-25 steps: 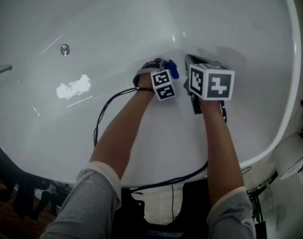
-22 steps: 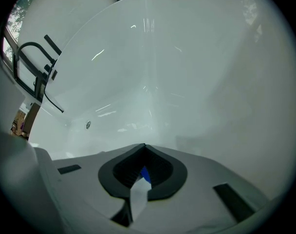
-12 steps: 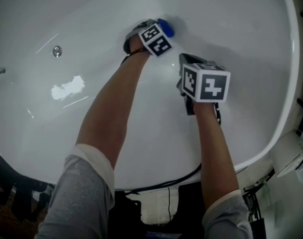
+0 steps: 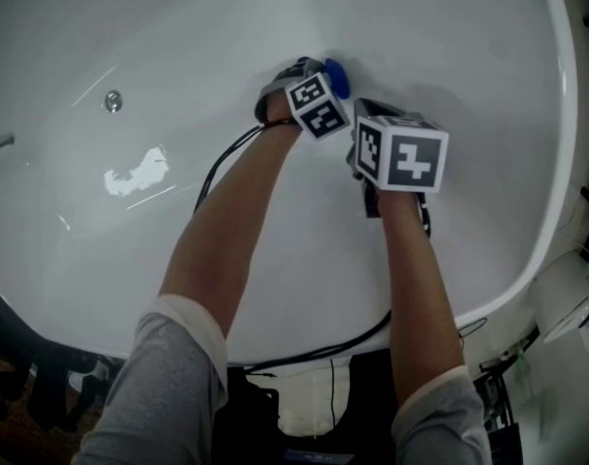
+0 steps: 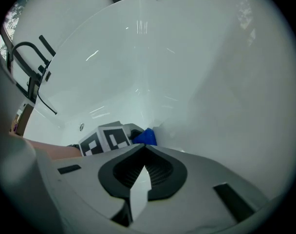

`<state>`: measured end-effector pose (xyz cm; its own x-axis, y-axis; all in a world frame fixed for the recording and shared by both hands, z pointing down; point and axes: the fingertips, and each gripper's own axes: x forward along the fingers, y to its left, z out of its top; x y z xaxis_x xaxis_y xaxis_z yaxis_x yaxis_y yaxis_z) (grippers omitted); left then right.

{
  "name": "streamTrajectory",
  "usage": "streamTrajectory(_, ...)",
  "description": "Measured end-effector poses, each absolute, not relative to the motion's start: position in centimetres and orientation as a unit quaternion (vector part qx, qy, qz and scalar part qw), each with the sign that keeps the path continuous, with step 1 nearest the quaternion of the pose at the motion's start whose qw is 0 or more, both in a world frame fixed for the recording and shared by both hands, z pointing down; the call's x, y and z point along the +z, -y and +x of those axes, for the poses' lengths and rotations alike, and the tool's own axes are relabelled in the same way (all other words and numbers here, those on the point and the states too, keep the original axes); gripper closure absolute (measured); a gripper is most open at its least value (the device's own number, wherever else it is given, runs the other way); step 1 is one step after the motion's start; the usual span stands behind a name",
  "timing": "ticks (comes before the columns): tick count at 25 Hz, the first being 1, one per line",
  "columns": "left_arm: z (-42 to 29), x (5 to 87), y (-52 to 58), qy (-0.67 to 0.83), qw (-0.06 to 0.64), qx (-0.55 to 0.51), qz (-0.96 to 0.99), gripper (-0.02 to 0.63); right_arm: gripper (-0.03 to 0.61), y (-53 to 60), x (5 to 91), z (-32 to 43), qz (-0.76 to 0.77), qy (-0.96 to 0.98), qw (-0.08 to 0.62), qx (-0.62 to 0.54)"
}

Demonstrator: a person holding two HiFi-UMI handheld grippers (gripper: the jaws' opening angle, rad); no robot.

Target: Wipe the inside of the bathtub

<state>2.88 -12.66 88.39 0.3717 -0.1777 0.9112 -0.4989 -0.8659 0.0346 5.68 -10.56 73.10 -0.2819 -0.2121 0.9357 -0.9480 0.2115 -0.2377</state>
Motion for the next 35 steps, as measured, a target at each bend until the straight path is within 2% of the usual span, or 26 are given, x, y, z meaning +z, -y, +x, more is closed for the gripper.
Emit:
streamTrajectory(10, 5.9, 87.3, 7.1, 0.176, 0.191, 0.506, 0.823, 0.531, 0.572, 10.7, 69.1, 6.9, 0.449, 0.663, 0.408, 0.439)
streamTrajectory(23, 3.5, 79.9, 18.4, 0.234, 0.153, 0.479, 0.832, 0.531, 0.572, 11.2, 63.8, 6.4, 0.472, 0.671, 0.367, 0.438)
streamTrajectory(35, 9.1, 77.7, 9.0, 0.182, 0.177, 0.464, 0.849, 0.532, 0.572, 10.8, 59.6, 8.7, 0.494, 0.668, 0.346, 0.436)
